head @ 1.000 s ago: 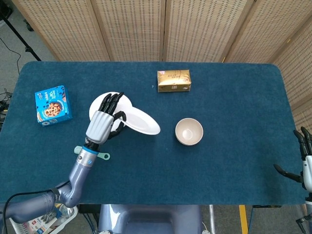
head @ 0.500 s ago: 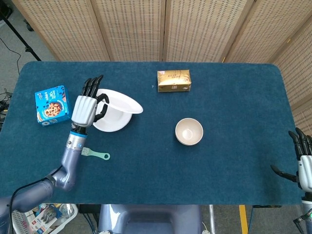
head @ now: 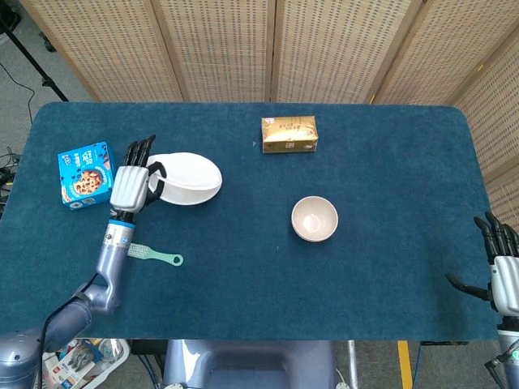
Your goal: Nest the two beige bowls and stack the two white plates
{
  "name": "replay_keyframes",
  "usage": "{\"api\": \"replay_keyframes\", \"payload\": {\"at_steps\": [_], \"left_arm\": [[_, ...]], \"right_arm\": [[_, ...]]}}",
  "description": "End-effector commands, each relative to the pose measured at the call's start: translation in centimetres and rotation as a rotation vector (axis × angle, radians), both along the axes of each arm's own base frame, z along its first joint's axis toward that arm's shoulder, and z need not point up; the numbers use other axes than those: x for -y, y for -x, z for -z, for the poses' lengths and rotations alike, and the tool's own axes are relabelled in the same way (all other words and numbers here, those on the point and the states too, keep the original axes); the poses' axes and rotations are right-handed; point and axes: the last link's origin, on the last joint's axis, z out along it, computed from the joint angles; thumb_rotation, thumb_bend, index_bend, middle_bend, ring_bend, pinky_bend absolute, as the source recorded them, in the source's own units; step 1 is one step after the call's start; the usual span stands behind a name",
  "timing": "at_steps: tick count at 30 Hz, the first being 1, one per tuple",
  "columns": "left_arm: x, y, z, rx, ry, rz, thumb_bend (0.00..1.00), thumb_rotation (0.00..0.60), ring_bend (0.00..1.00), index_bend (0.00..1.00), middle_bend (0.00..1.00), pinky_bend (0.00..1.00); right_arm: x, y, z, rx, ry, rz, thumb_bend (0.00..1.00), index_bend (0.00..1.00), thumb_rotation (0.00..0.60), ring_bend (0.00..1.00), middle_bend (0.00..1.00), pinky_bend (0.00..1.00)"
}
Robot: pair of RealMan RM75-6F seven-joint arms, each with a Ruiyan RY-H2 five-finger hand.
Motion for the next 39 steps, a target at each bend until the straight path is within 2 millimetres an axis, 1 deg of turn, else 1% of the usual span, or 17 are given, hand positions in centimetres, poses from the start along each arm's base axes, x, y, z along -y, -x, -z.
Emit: {"api": "replay_keyframes", "payload": {"at_steps": [1,4,8,10,16,20,23,26,31,37,39], "left_arm": [[1.1,1.9,0.0,-0.012,0.055,-0.014,0.43,0.6,0.0,0.87,0.0,0.0],[1.9,3.0,-0.5,-0.033,0.084,-0.006,0.41,0.6,0.0,0.76,0.0,0.0],[3.0,4.2,-1.1,-0.085,0.103,-0.004,0.39,0.6,0.0,0.68,0.0,0.0],[3.2,4.6,-1.1,-0.111,0.113,-0.015,0.39,0.6,0.0,0.62,0.0,0.0],[3.3,5.6,-0.3,-0.184,0.175,-0.084,0.39,0.6,0.0,0.49,0.0,0.0],[3.3,6.0,0.4,-0.241,0.225,-0.119,0.38,0.6,0.0,0.43,0.0,0.0],[3.3,5.7,0.8,-0.251,0.239,-0.131,0.38,0.6,0.0,0.37,0.0,0.0],[2.9,4.6,1.4,-0.262,0.228,-0.111,0.37,0.6,0.0,0.32,0.0,0.0],[2.0,3.2,2.1,-0.265,0.22,-0.103,0.36,0.6,0.0,0.31,0.0,0.0],[1.2,2.7,3.1,-0.28,0.239,-0.132,0.36,0.6,0.0,0.31,0.0,0.0],[0.7,2.0,3.4,-0.273,0.239,-0.13,0.36,0.6,0.0,0.31,0.0,0.0]], "right_arm": [[0.0,-0.1,0.1,0.0,-0.002,-0.003,0.0,0.0,0.6,0.0,0.0,0.0],[-0.1,-0.1,0.1,0.0,-0.001,-0.006,0.0,0.0,0.6,0.0,0.0,0.0],[-0.1,-0.1,0.1,0.002,-0.005,-0.004,0.0,0.0,0.6,0.0,0.0,0.0],[-0.1,-0.1,0.1,0.004,-0.007,-0.004,0.0,0.0,0.6,0.0,0.0,0.0],[-0.1,-0.2,0.1,0.005,-0.006,-0.009,0.0,0.0,0.6,0.0,0.0,0.0],[-0.1,-0.2,0.0,0.006,-0.005,-0.006,0.0,0.0,0.6,0.0,0.0,0.0],[-0.1,-0.1,0.0,0.006,-0.006,-0.004,0.0,0.0,0.6,0.0,0.0,0.0],[-0.1,-0.1,0.0,0.007,-0.005,-0.002,0.0,0.0,0.6,0.0,0.0,0.0],[0.0,0.0,0.1,0.007,-0.008,0.001,0.0,0.0,0.6,0.0,0.0,0.0],[0.0,-0.1,0.2,0.006,-0.011,-0.001,0.0,0.0,0.6,0.0,0.0,0.0],[0.0,0.0,0.3,0.008,-0.013,0.003,0.0,0.0,0.6,0.0,0.0,0.0]]}}
